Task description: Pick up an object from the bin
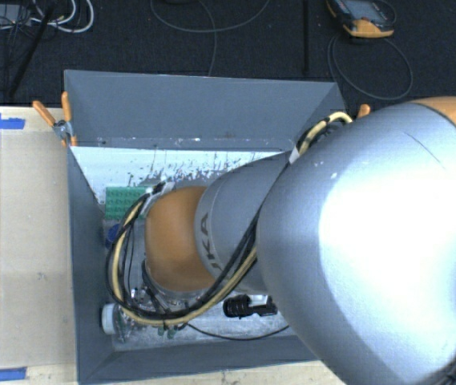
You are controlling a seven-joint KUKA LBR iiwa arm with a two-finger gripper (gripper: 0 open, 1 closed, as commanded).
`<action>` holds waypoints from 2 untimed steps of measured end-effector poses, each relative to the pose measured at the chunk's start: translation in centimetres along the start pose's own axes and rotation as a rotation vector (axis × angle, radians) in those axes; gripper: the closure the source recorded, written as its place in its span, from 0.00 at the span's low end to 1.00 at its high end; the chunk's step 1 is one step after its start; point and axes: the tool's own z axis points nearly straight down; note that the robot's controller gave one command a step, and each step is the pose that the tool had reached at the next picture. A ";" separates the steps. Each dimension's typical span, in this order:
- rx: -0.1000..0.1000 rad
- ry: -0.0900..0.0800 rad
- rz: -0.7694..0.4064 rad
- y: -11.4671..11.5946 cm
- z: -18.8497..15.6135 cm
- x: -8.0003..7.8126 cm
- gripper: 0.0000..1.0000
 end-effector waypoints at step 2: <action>0.001 -0.002 -0.088 0.2 0.2 -0.2 1.00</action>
Offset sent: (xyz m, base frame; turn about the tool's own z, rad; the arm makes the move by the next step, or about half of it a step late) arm 0.0000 0.0000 0.0000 0.0000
